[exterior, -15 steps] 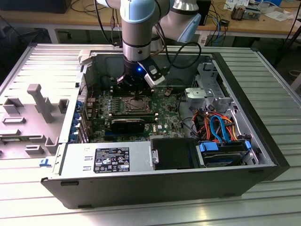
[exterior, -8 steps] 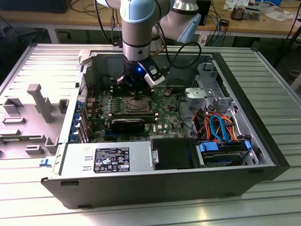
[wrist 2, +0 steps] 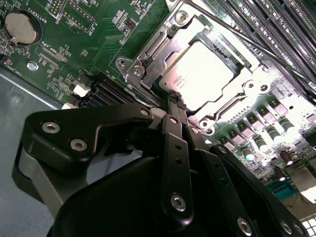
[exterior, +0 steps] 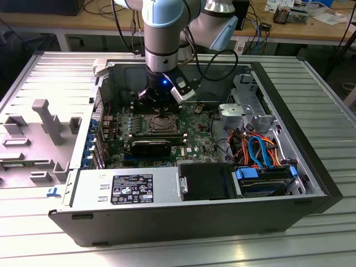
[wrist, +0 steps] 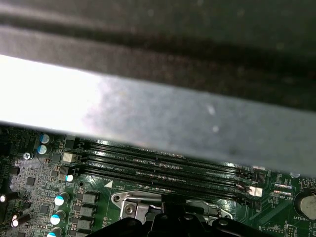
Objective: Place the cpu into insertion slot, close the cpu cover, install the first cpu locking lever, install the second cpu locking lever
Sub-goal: 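Install the second cpu locking lever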
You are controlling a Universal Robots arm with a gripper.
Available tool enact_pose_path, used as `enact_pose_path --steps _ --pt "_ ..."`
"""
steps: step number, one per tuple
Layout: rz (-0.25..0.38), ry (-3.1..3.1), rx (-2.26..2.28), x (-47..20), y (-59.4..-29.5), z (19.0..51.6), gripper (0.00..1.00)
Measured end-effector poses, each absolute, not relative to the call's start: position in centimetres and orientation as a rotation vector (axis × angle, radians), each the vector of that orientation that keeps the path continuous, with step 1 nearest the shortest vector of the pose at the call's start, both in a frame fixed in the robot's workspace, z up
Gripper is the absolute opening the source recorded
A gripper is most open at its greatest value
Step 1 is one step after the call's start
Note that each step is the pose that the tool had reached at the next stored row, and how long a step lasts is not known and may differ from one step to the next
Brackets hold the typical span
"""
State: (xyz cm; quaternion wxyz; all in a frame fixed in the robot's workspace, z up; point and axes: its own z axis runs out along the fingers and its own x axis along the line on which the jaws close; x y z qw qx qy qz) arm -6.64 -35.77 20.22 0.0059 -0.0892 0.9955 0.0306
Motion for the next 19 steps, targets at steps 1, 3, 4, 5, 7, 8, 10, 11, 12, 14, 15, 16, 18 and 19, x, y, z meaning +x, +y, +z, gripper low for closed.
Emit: enact_pose_path --steps 1,3,4,5,7,8,10,11,12,14,15,16,18,19 --pt "0.096 3.116 -0.279 -6.64 -35.77 20.22 0.11" --pt "0.096 3.116 -0.279 -6.64 -35.77 20.22 0.11" --pt "0.096 3.116 -0.279 -6.65 -35.77 20.22 0.11" --pt "0.096 3.116 -0.279 -6.64 -35.77 20.22 0.11" --pt "0.096 3.116 -0.279 -6.65 -35.77 20.23 0.11" --pt "0.096 3.116 -0.279 -6.64 -35.77 20.22 0.11" --pt "0.096 3.116 -0.279 -6.64 -35.77 20.22 0.11" --pt "0.096 3.116 -0.279 -6.65 -35.77 20.22 0.11" --pt "0.096 3.116 -0.279 -6.64 -35.77 20.22 0.11" --pt "0.096 3.116 -0.279 -6.64 -35.77 20.22 0.11" --pt "0.096 3.116 -0.279 -6.65 -35.77 20.22 0.11" --pt "0.096 3.116 -0.279 -6.65 -35.77 20.22 0.11" --pt "0.096 3.116 -0.279 -6.65 -35.77 20.22 0.11" --pt "0.096 3.116 -0.279 -6.64 -35.77 20.22 0.11"
